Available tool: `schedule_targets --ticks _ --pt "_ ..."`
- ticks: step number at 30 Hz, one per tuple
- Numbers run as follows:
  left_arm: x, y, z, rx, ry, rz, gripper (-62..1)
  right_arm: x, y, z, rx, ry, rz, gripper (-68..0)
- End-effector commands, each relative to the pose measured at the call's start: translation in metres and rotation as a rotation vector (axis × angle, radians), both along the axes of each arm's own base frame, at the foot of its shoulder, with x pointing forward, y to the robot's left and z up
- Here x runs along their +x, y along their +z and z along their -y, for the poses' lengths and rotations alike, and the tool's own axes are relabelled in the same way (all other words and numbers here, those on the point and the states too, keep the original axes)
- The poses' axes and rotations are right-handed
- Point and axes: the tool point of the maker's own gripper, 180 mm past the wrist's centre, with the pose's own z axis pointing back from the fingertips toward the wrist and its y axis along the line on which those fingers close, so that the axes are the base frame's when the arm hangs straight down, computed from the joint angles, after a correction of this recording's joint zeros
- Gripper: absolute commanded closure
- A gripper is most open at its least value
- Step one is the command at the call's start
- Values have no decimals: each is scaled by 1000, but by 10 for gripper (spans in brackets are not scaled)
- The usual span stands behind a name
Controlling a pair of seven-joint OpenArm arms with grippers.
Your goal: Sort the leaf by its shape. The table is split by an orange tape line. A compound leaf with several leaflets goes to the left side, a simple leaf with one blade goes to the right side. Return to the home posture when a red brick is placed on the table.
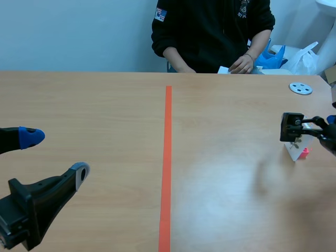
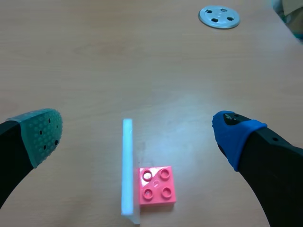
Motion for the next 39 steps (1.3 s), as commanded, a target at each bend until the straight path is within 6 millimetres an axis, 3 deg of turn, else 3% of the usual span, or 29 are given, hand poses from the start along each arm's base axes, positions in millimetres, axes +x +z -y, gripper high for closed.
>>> schedule_targets --ticks 1,6,11,19,28,34,39 --pt "0 7 5 -27 -3 20 -623 6 31 17 -47 1 59 -679" --pt "0 7 5 -27 -3 20 -623 -11 53 14 -107 70 57 -679" --pt "0 7 5 -27 -3 20 -623 -37 72 -6 -150 158 65 -679" --pt "0 7 5 -27 -3 20 -623 -94 89 -70 -145 332 57 -679" --pt "0 7 5 -27 -3 20 -623 -155 90 -138 -56 467 -23 -679" --pt "0 7 5 -27 -3 20 -623 -175 99 -162 -17 496 -34 -679" --pt "0 7 5 -27 -3 20 -623 -174 104 -164 -26 499 -12 -679"
